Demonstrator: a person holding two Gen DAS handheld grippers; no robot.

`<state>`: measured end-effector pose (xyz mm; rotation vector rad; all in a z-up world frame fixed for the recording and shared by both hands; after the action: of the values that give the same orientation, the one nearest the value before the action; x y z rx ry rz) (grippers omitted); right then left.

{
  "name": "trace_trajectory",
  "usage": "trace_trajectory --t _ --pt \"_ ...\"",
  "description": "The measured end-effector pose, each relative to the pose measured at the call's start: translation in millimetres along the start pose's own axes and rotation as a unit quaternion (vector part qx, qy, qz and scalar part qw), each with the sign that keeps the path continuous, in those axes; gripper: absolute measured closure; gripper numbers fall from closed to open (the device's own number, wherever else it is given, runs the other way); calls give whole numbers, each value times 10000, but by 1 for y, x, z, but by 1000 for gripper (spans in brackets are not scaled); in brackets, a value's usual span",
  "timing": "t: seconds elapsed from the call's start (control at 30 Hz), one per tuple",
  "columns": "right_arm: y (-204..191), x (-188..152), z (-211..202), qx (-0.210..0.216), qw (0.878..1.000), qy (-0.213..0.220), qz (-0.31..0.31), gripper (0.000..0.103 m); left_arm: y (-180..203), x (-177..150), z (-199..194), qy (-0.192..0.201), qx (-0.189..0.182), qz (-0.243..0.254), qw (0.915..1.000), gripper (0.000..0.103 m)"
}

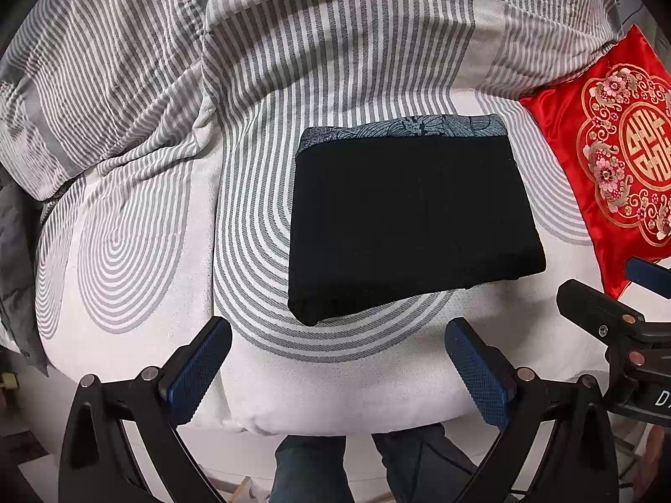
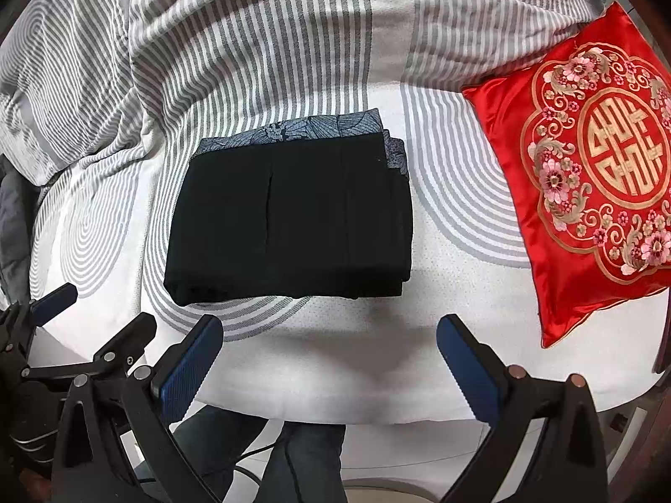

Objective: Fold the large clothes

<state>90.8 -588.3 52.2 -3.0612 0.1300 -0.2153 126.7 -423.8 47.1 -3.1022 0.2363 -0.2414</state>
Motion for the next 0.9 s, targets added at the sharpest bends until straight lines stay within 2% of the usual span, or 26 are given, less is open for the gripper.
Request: trace_trajectory --t 0.9 --pt "-2 2 2 -7 10000 -20 -78 1 -2 -2 4 -66 10 -120 9999 1"
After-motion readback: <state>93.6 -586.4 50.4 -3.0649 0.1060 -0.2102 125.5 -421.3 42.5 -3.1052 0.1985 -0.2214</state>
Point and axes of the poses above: each gripper's, at about its wrist camera, not at the fingertips, and z roughly the way its jaws point, y to its right, x to its top, the point moved 7 cm from there along z, roughly the way its jaws point, and after that the axes turned 9 degrees about -z, right-handed, at the moved point
